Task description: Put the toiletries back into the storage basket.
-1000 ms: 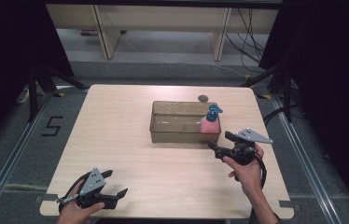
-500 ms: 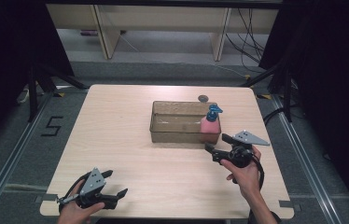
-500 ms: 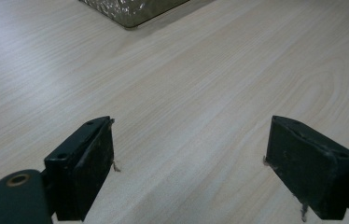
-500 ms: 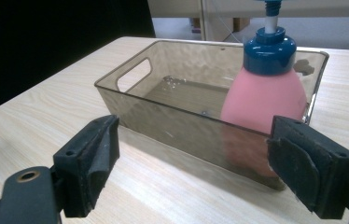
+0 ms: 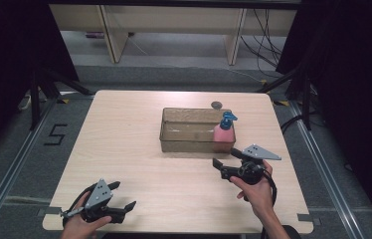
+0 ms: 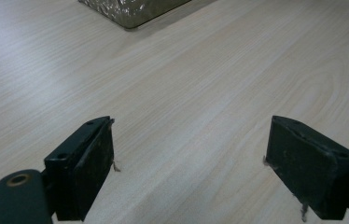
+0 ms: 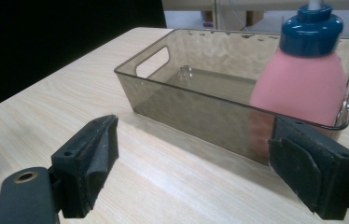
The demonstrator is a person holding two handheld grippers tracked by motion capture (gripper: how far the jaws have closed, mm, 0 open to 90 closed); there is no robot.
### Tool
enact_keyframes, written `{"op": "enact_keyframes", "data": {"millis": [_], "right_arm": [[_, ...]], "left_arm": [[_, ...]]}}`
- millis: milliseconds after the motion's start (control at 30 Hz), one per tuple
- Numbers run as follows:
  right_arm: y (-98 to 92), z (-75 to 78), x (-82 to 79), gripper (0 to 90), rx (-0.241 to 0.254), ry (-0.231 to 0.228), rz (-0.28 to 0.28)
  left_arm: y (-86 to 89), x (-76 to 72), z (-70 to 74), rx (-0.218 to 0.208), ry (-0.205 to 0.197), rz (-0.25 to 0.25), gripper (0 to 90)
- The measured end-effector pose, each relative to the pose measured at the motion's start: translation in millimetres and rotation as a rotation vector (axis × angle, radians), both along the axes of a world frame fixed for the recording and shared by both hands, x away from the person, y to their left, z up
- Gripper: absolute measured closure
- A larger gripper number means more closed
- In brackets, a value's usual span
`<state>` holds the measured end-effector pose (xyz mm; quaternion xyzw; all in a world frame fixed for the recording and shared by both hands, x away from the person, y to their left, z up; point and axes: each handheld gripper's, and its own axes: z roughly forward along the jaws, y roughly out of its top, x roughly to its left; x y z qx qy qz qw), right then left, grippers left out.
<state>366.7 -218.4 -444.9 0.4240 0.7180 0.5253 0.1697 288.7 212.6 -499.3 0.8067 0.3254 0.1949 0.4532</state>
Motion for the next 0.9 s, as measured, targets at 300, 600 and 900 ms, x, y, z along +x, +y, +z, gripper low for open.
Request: {"op": "enact_keyframes", "data": {"millis": [300,600,900], "right_arm": [[5.9,-4.0,-6.1,16.9,0.003,0.017,0.030],[12.4,-6.2,-12.9,16.9,-0.035,0.005,0.050],[17.8,-10.4,-18.8,16.8,-0.036,-0.015,0.091]], "left_arm": [[0.4,0.1,0.3,0.003,-0.001,-0.002,14.8],[0.3,0.0,0.4,0.006,-0.001,-0.002,14.8],[0.2,-0.4,0.4,0.003,-0.002,0.000,14.8]]}}
